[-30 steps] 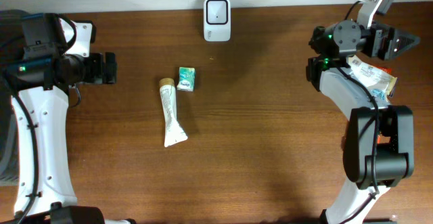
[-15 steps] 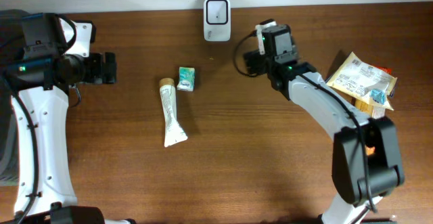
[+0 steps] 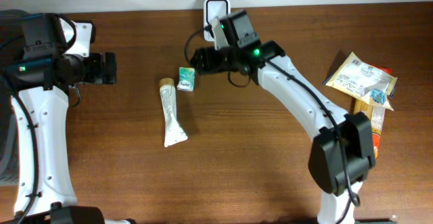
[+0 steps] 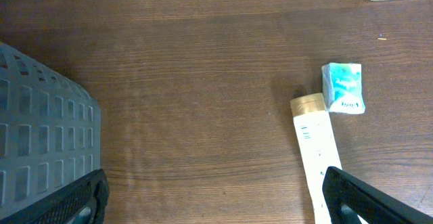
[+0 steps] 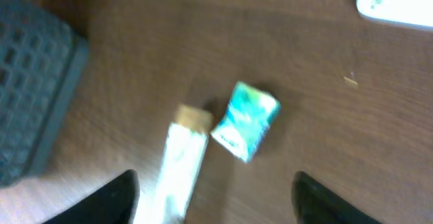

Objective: Scan the item barcode

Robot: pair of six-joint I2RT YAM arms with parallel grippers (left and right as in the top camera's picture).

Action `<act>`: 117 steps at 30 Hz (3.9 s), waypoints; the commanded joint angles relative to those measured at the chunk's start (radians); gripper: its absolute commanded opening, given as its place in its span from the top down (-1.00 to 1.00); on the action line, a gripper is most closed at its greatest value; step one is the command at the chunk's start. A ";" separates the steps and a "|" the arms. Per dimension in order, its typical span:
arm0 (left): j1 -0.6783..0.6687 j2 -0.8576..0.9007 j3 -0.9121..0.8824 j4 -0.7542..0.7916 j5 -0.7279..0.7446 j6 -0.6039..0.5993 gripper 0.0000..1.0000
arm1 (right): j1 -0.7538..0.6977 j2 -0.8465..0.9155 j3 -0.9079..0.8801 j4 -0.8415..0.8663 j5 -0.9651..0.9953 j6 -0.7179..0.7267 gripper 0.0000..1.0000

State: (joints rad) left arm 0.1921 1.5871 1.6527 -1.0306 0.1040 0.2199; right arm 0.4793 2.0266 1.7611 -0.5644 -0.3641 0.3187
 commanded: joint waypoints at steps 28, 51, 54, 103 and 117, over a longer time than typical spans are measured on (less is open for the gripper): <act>0.001 -0.021 0.001 0.000 0.003 0.013 -0.98 | -0.011 0.308 0.126 -0.123 -0.104 -0.121 0.92; 0.001 -0.021 0.001 0.000 0.003 0.013 -0.98 | -0.093 0.351 0.262 -0.459 0.245 -0.255 0.16; 0.001 -0.021 0.001 0.000 0.003 0.013 -0.97 | -0.092 0.351 0.412 -0.544 0.232 -0.312 -0.22; 0.001 -0.021 0.001 0.000 0.003 0.013 -0.98 | -0.062 0.371 0.148 -0.305 0.003 0.280 0.14; 0.001 -0.021 0.001 0.000 0.003 0.013 -0.98 | -0.122 0.370 0.325 -0.618 -0.191 -0.955 0.49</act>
State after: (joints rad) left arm 0.1921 1.5871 1.6527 -1.0317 0.1040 0.2199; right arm 0.3672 2.3981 2.0140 -1.1374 -0.5327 -0.3096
